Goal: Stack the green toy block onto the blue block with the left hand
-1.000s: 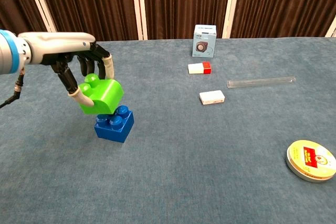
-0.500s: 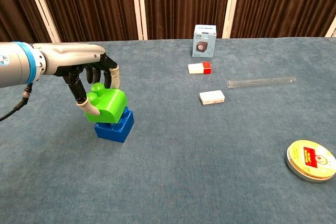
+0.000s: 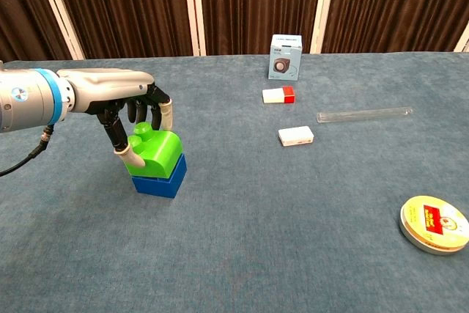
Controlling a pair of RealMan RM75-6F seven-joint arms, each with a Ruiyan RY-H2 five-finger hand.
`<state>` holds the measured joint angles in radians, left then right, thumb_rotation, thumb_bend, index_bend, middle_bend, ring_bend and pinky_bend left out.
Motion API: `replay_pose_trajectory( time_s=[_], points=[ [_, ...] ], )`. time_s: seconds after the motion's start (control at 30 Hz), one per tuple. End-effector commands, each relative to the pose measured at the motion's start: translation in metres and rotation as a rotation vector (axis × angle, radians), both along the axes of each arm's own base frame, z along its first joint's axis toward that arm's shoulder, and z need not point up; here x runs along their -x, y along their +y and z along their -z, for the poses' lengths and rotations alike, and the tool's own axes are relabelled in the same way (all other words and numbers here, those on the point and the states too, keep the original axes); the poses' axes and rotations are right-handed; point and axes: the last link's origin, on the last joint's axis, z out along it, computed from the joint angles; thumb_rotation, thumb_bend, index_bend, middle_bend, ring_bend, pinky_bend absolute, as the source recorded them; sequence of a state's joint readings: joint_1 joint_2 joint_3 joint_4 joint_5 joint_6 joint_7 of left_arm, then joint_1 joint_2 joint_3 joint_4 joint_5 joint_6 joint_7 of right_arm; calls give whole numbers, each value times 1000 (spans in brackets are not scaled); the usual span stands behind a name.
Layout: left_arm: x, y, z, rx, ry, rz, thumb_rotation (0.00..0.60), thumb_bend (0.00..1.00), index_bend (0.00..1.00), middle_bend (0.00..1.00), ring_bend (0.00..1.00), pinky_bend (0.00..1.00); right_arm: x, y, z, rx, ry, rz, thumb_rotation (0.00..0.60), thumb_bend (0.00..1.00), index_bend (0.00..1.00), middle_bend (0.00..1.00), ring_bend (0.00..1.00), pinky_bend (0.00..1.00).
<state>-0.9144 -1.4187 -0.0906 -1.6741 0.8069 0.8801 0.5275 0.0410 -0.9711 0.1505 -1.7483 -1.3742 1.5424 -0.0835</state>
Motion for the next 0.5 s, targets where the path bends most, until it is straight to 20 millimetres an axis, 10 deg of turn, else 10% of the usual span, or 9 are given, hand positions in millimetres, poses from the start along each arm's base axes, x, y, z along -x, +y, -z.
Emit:
replay_pose_trajectory(
  time_s=[0.03, 0.27, 0.5],
  points=[
    [1, 0, 3, 8, 6, -2, 600, 38, 412, 487, 393, 340, 0, 0, 0, -1, 0, 0, 600, 0, 0, 0, 0, 0],
    [1, 0, 7, 11, 8, -10, 600, 39, 387, 461, 368, 316, 0, 0, -1, 4, -3, -1, 600, 0, 0, 0, 0, 0],
    [1, -4, 4, 27, -3, -19, 600, 17, 16, 14, 5, 28, 0, 1, -2, 6, -4, -1, 600, 0, 0, 0, 0, 0]
  ],
)
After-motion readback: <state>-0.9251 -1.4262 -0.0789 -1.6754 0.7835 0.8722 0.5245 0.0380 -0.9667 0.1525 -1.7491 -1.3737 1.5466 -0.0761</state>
